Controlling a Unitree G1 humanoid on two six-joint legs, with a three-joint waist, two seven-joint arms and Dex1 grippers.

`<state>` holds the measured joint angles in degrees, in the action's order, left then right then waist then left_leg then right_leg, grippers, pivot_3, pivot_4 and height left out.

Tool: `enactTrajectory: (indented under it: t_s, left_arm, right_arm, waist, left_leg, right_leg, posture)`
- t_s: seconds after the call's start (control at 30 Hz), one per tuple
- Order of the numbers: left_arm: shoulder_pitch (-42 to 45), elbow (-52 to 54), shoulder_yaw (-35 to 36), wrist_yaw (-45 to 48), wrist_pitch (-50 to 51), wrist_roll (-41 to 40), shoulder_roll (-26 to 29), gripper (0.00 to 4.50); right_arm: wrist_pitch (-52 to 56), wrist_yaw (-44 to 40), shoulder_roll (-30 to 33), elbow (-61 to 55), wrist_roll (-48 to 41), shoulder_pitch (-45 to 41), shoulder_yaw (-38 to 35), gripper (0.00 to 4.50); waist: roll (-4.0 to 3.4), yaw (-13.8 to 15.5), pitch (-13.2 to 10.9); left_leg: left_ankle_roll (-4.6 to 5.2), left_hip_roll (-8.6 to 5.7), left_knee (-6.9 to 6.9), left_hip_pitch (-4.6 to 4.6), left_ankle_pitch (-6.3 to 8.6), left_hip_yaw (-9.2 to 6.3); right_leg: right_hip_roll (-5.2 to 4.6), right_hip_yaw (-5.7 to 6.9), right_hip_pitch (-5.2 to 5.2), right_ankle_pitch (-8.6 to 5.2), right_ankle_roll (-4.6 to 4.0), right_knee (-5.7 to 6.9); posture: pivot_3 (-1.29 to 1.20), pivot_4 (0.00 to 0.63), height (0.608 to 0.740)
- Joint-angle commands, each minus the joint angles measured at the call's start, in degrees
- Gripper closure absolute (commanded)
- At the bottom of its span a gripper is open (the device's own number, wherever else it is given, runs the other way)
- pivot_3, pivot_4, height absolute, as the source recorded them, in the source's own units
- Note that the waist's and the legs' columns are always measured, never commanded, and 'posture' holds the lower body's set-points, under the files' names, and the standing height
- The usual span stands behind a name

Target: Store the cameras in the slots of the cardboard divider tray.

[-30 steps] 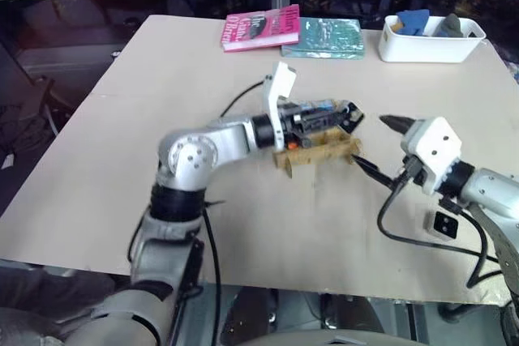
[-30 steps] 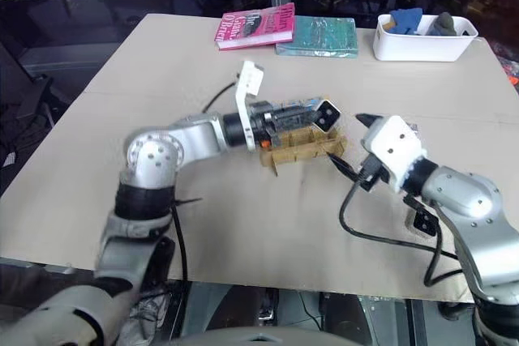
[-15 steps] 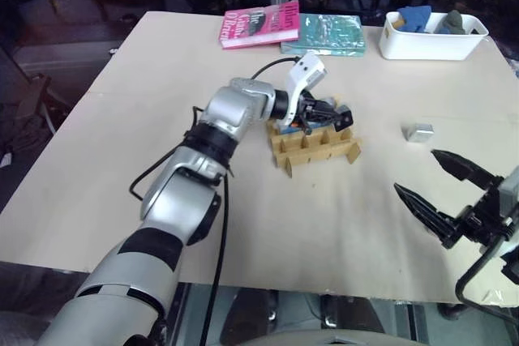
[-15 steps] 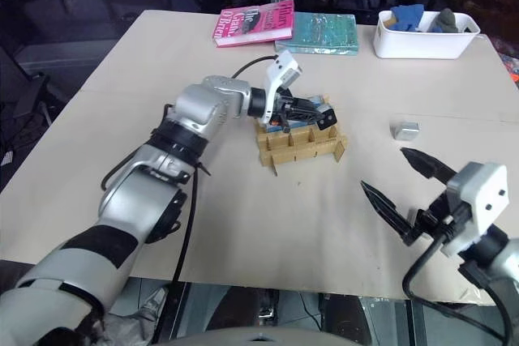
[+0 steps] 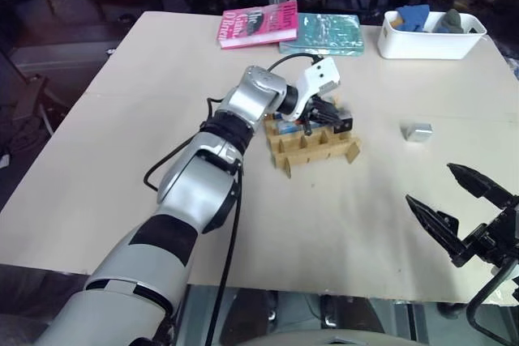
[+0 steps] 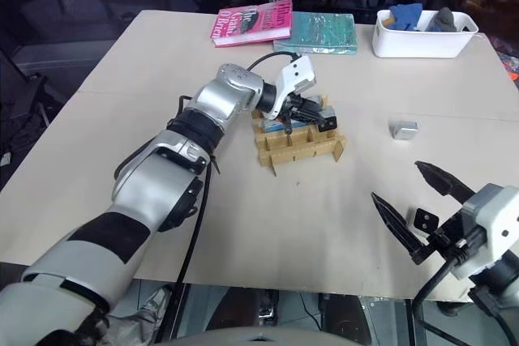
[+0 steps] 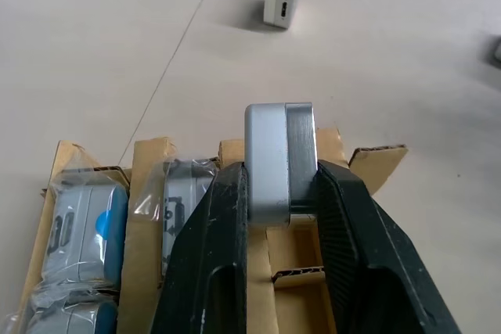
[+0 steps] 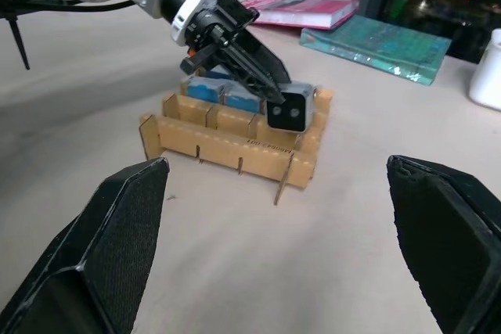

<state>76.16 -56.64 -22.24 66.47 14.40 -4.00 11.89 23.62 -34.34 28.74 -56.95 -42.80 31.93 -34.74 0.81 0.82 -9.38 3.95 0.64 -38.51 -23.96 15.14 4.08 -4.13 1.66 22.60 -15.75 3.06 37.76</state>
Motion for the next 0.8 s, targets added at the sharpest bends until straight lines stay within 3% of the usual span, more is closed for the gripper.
enactTrajectory:
  t_s: [0.03, 0.57, 0.6, 0.8]
  left_arm:
    - [1.09, 0.4, 1.58, 1.76, 0.44, 1.52, 0.04, 3.85]
    - [0.9, -1.27, 3.03, 1.33, 1.64, 5.58, -1.6, 3.85]
    - [1.1, -1.49, 3.23, 0.7, 1.38, 5.94, -1.78, 2.82]
    - [1.96, -0.91, 6.3, -0.16, 3.63, 4.99, -1.93, 0.23]
  right_arm:
    - [-2.26, 1.0, -0.16, -1.82, 0.21, 0.96, -0.54, 0.05]
    - [-2.97, 1.53, 1.83, -0.53, 0.68, 0.64, 0.17, 0.05]
    - [-2.94, 1.54, 1.89, -0.61, 0.6, 0.74, 0.05, 0.0]
    - [-2.52, 1.64, 2.3, -0.71, 0.25, 1.38, -0.45, 0.0]
  waist:
    - [0.0, 0.0, 0.0]
    - [0.01, 0.09, 0.02]
    - [0.01, 0.09, 0.02]
    - [0.01, 0.01, 0.02]
  left_leg:
    - [0.0, 0.0, -0.01, 0.0, 0.0, 0.0]
    - [0.03, 0.0, -0.18, -0.01, 0.02, -0.01]
    - [0.04, 0.0, -0.22, -0.01, 0.03, -0.01]
    - [0.12, 0.02, -0.4, -0.06, 0.07, -0.02]
  right_leg:
    - [0.0, 0.0, 0.0, 0.0, 0.0, 0.0]
    - [-0.01, 0.01, -0.02, -0.01, 0.01, 0.15]
    - [-0.01, 0.01, -0.02, -0.01, 0.01, 0.17]
    - [0.0, 0.01, -0.02, 0.0, 0.02, 0.24]
  posture:
    - [0.0, 0.15, 0.74]
    - [0.0, 0.15, 0.74]
    - [0.0, 0.15, 0.74]
    - [0.0, 0.15, 0.74]
